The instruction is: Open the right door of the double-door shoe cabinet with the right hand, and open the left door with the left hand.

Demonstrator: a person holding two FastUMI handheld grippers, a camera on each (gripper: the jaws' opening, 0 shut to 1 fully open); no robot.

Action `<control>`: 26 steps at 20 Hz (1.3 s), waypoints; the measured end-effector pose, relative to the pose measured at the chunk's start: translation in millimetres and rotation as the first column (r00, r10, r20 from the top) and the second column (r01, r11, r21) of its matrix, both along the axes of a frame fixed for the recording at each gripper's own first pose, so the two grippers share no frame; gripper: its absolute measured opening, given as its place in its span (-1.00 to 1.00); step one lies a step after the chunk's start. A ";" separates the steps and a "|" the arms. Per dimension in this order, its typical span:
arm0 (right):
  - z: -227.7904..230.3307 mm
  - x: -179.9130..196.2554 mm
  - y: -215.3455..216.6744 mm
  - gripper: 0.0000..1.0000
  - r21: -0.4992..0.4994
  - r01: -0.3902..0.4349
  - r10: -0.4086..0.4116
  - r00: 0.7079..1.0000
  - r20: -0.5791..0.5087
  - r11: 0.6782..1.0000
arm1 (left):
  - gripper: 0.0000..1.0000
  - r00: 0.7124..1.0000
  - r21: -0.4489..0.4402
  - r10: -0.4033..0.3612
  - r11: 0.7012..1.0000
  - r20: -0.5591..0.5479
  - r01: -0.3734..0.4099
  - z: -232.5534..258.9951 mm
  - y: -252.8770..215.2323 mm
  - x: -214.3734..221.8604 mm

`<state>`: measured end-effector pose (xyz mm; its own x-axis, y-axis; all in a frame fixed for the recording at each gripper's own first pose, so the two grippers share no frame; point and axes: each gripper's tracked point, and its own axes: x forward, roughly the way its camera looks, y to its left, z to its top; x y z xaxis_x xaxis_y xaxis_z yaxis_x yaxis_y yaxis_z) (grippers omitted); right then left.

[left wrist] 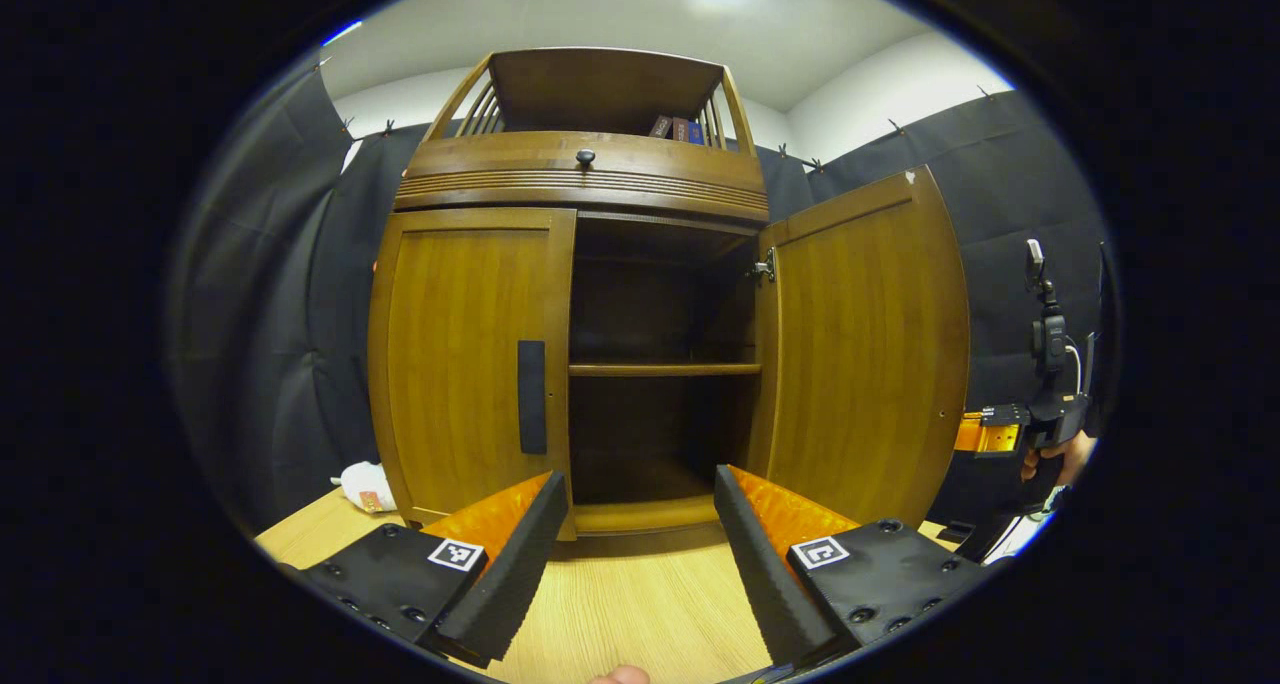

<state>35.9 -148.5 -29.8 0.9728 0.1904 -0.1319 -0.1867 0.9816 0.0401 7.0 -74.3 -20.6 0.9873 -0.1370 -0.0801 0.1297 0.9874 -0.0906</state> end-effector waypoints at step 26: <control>43.6 -47.8 48.2 0.81 0.040 0.186 -0.189 0.979 0.077 0.982 | 0.93 0.994 -0.050 0.107 0.993 0.015 -0.106 19.1 67.6 50.9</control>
